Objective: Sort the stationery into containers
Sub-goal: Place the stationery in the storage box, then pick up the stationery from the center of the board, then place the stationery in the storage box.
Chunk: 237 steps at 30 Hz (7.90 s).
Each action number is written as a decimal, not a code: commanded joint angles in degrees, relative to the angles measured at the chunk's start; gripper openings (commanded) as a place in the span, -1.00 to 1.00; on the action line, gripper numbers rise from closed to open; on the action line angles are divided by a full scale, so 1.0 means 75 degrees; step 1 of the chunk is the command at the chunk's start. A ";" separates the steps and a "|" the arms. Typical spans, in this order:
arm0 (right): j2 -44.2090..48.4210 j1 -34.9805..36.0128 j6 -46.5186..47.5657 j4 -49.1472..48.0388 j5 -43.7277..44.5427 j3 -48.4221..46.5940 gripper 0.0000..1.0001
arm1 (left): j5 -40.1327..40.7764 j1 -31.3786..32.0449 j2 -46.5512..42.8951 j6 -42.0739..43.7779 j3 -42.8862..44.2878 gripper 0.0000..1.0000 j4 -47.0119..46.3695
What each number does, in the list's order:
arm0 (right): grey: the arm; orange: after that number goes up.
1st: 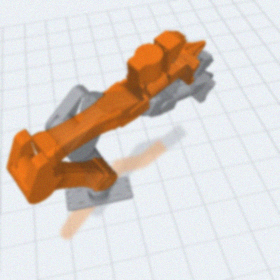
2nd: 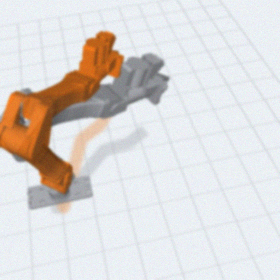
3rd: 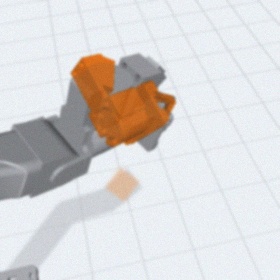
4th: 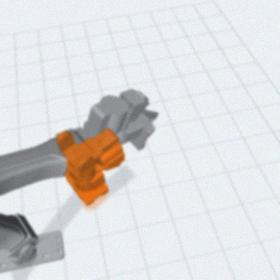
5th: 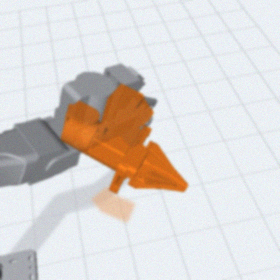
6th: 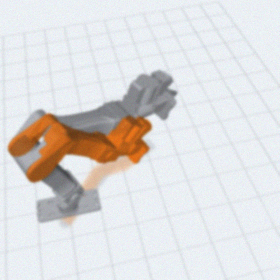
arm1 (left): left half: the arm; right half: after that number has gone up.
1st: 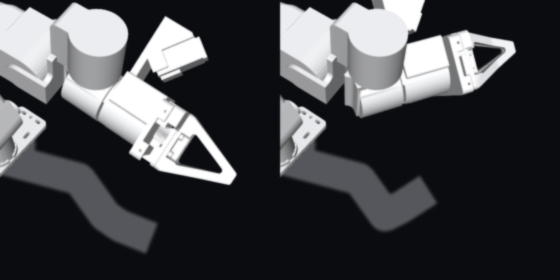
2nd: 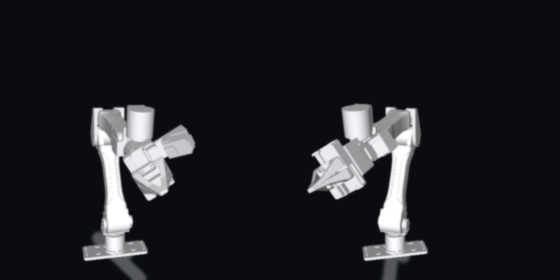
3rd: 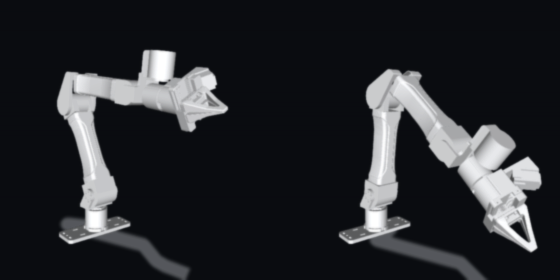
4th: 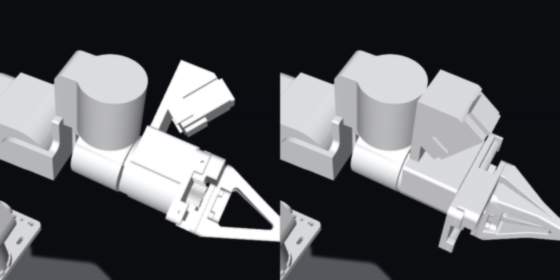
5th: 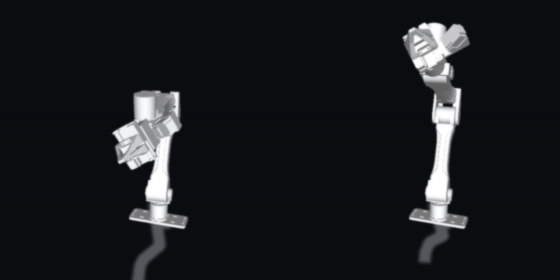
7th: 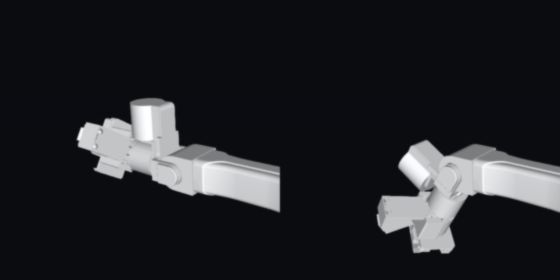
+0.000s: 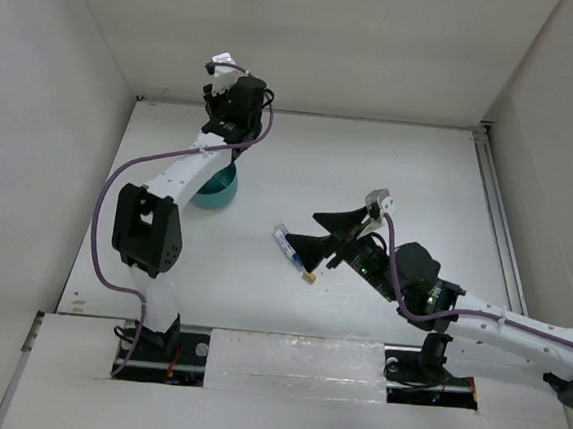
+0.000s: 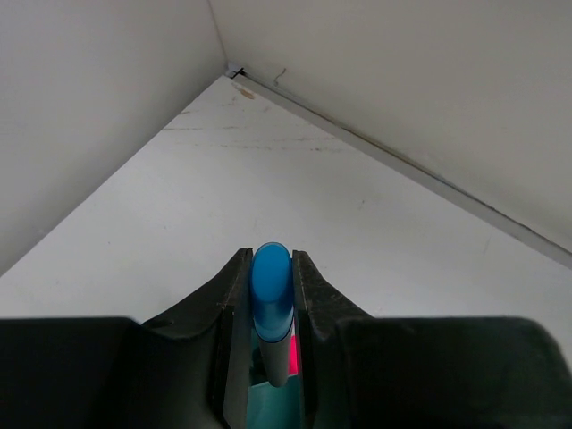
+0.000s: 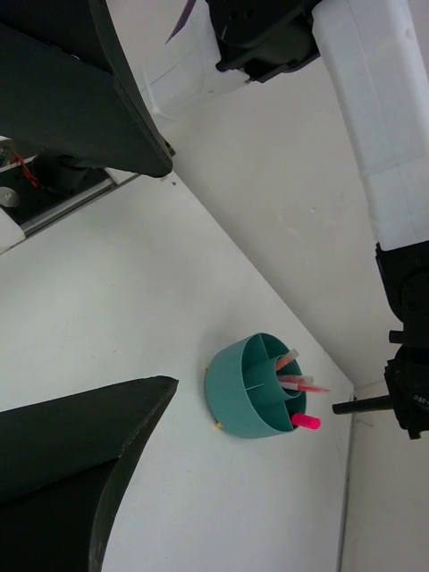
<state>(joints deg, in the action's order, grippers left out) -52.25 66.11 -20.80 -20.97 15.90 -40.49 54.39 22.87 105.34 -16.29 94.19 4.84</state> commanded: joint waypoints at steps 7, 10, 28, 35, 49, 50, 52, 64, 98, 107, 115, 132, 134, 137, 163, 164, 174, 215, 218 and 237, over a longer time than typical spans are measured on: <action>0.0181 0.0057 -0.0004 -0.0005 0.0024 0.0043 0.99 | 0.0072 0.0009 0.0076 0.0262 -0.0325 -1.00 -0.0786; 0.0263 0.0057 -0.0004 -0.0005 0.0024 0.0043 0.99 | 0.0142 0.0009 0.0263 0.0193 -0.0325 -1.00 -0.0669; 0.0767 0.0057 0.0136 0.0148 -0.0046 0.0184 0.99 | 0.0669 0.0009 0.0838 -0.0558 -0.0150 -1.00 0.0361; 0.0767 0.0057 0.0136 0.0148 -0.0046 0.0254 0.99 | 0.0670 0.0009 0.0837 -0.0581 -0.0231 -1.00 0.0291; 0.0838 0.0057 0.0207 0.0217 -0.0046 0.0254 0.99 | 0.0752 0.0009 0.0990 -0.0944 -0.0301 -0.50 0.0433; 0.0838 0.0057 0.0207 0.0218 -0.0046 0.0324 0.99 | 0.0752 0.0009 0.0990 -0.0945 -0.0301 -0.39 0.0433; 0.0908 0.0057 0.0207 0.0218 0.0024 0.0324 0.99 | 0.0752 0.0009 0.0885 -0.0945 -0.0301 -0.31 0.0433; 0.0908 0.0057 0.0277 0.0218 0.0444 0.0324 0.99 | 0.0811 0.0009 0.0289 -0.1177 -0.0208 0.02 0.0642; -0.4422 -0.2029 -0.1282 0.4498 -0.0268 -0.2347 0.85 | -0.1696 0.2001 -0.5080 -0.1635 -0.0326 1.00 0.2644; -0.5748 -0.1866 -0.1363 0.4344 -0.0421 -0.2629 0.63 | -0.2984 0.2001 -0.5279 -0.1789 -0.1316 1.00 0.3903; -0.6743 -0.1713 -0.1176 0.4179 -0.0761 -0.2968 0.41 | -0.2588 0.2001 -0.5888 -0.1566 -0.2455 1.00 0.4137; -0.7623 -0.1232 -0.1610 0.5702 0.0575 -0.3625 -0.08 | -0.2717 0.1532 -0.6909 -0.1484 -0.3606 1.00 0.3386; -0.7694 -0.1150 -0.1680 0.5773 0.0762 -0.3625 -0.41 | -0.2717 0.1532 -0.6909 -0.1484 -0.3676 1.00 0.3386; -0.7600 -0.1150 -0.1680 0.5773 0.0763 -0.3543 -1.00 | -0.2857 0.1532 -0.6909 -0.1414 -0.3746 1.00 0.3316; -0.3908 -0.1080 0.0909 0.6839 -0.0935 -0.4046 -1.00 | -0.8000 0.1532 -0.7271 0.0005 -0.4285 1.00 0.2086; -0.3908 -0.1080 0.0979 0.6839 -0.1087 -0.4047 -1.00 | -0.8188 0.1532 -0.7272 0.0237 -0.4286 1.00 0.1981; -0.3627 -0.1688 0.2642 0.6288 -0.4142 -0.4023 -1.00 | -0.8916 0.1919 -0.7728 0.0790 -0.4461 1.00 0.2085; -0.4120 -0.2568 0.5562 0.7589 -1.0499 -0.4961 -1.00 | -1.0112 0.3712 -0.8092 0.1423 -0.4766 0.91 0.2437; -0.4049 -0.2731 0.5632 0.7589 -1.0569 -0.4961 -1.00 | -1.0030 0.3712 -0.8092 0.1353 -0.4766 0.85 0.2437; -0.3592 -0.3002 0.5703 0.7507 -1.0827 -0.4879 -1.00 | -1.0123 0.3712 -0.7647 0.1282 -0.4836 0.28 0.2366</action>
<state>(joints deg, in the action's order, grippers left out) -81.43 44.14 20.53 36.99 -62.37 -76.88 -20.80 50.54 48.42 -6.74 57.04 23.81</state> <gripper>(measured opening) 0.422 0.643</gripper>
